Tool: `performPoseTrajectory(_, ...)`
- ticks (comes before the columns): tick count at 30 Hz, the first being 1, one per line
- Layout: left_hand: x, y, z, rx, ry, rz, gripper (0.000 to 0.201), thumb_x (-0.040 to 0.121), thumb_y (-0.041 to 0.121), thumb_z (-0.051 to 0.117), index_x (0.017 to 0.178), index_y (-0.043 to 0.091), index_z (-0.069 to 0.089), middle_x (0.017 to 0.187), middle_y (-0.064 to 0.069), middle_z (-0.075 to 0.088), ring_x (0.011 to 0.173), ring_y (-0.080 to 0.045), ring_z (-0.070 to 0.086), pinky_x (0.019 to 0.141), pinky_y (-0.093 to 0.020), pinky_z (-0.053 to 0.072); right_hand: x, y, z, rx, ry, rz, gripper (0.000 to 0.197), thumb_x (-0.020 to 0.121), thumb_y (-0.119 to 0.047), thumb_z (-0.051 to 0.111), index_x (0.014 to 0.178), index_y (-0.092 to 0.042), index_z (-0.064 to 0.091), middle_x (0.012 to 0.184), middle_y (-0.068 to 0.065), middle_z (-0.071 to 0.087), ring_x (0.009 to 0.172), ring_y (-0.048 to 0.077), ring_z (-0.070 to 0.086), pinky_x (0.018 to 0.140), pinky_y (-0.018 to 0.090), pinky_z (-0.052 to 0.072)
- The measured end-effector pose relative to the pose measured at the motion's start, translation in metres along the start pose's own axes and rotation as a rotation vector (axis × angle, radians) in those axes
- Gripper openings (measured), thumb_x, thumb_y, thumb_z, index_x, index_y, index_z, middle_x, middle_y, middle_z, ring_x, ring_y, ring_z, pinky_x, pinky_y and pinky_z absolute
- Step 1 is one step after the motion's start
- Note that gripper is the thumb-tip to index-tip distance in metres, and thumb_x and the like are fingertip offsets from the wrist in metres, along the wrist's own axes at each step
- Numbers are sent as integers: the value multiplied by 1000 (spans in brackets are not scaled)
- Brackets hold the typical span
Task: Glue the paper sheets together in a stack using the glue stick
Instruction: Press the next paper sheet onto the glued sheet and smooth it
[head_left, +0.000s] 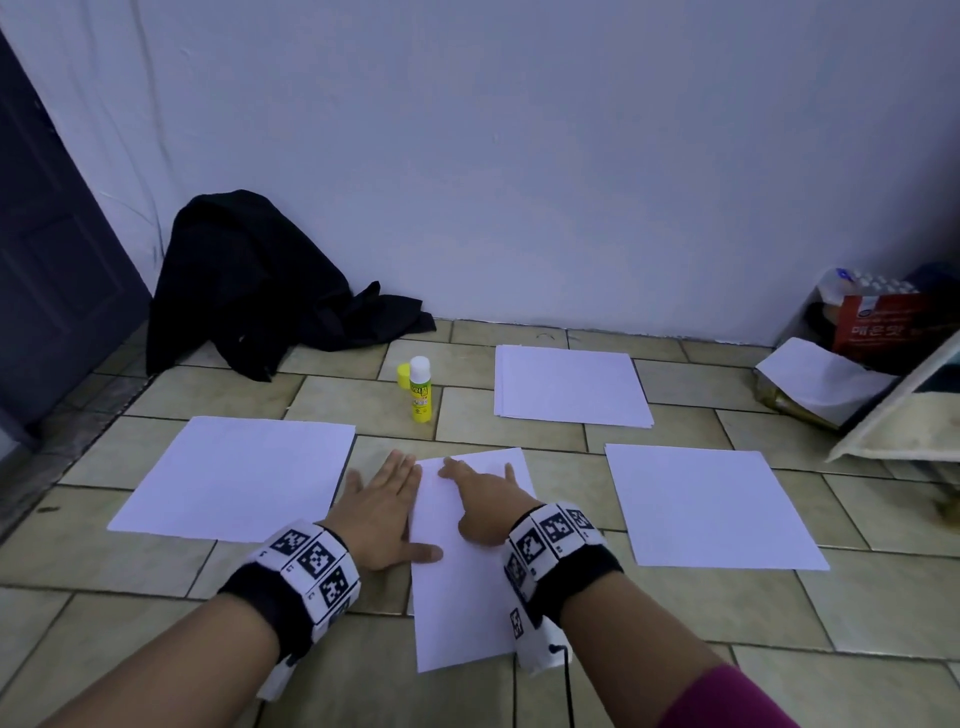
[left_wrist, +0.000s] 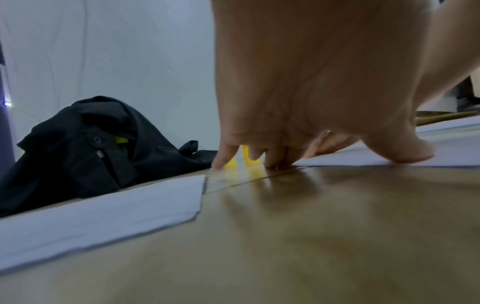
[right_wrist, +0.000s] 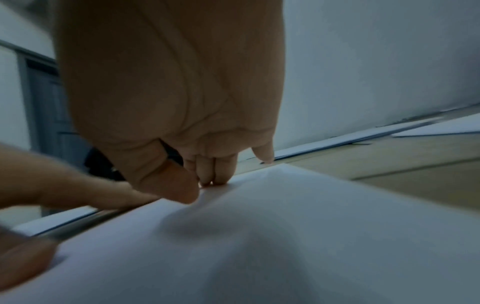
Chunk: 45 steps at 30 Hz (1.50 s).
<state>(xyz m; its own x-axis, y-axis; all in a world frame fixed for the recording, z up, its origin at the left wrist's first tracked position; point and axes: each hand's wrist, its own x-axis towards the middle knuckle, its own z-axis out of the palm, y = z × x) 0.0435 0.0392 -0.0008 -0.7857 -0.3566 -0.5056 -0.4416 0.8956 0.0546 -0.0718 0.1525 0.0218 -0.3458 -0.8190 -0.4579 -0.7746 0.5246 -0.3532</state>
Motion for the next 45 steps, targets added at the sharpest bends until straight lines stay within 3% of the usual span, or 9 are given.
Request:
performPoseTrajectory(6,-3,2,-3,29,-11,5,107,86,71,42,151,8,-15,158,-4,-22,145,-16,-24,118,-51,-2,-6,57,-8,117,67,193,55,98,-34,38,148,-25,20,151,-4,37,135,23,39,117,48,-1)
performPoseTrajectory(9,-5,3,-6,50,5,-4,107,85,72,42,151,7,-14,159,-5,-19,146,-16,-21,119,-51,-1,-6,56,-4,74,101,188,78,87,-57,54,147,-21,22,151,-4,35,137,21,36,118,49,2)
performPoseTrajectory(13,-12,15,-10,86,54,-70,106,83,72,45,152,3,2,161,-10,3,148,-21,6,117,-47,14,-10,38,2,-166,199,315,92,73,-60,70,142,-16,29,144,10,27,136,27,25,105,43,33)
performPoseTrajectory(17,-27,33,-13,167,72,-102,57,88,66,45,112,14,54,122,-5,56,109,-22,51,85,-31,34,-10,18,6,-238,179,316,52,92,-30,57,136,-12,36,137,12,32,126,27,33,93,37,41)
performPoseTrajectory(22,-47,39,-18,216,98,-83,32,96,43,47,101,15,61,103,-2,59,87,-20,53,64,-25,31,-8,11,17,-218,116,90,57,94,-8,42,148,-14,24,152,13,18,137,32,21,102,46,36)
performPoseTrajectory(25,-43,30,-19,200,126,-38,26,88,36,61,103,15,56,108,-2,57,89,-20,49,68,-26,35,-5,16,15,-216,61,-17,65,95,-6,42,152,-19,15,160,5,6,144,29,10,111,47,29)
performPoseTrajectory(29,-18,2,-15,-23,74,46,107,75,46,76,152,10,11,161,-5,1,148,-21,0,117,-43,16,-7,32,7,-119,54,-12,68,98,-24,48,153,-19,10,161,-3,2,148,17,4,117,46,15)
performPoseTrajectory(36,4,-20,-12,-79,-66,71,133,70,56,76,149,16,-23,155,0,-31,146,-19,-18,117,-54,3,-31,80,-5,-141,-64,130,115,76,-51,72,153,-20,-8,160,-2,-15,147,14,-11,116,55,0)
performPoseTrajectory(45,8,-18,-11,-18,-200,88,123,78,58,68,147,21,-27,152,10,-36,143,-25,-28,116,-57,0,-46,95,3,-36,97,253,121,76,-54,70,151,-8,-12,161,4,4,148,17,9,119,45,3)
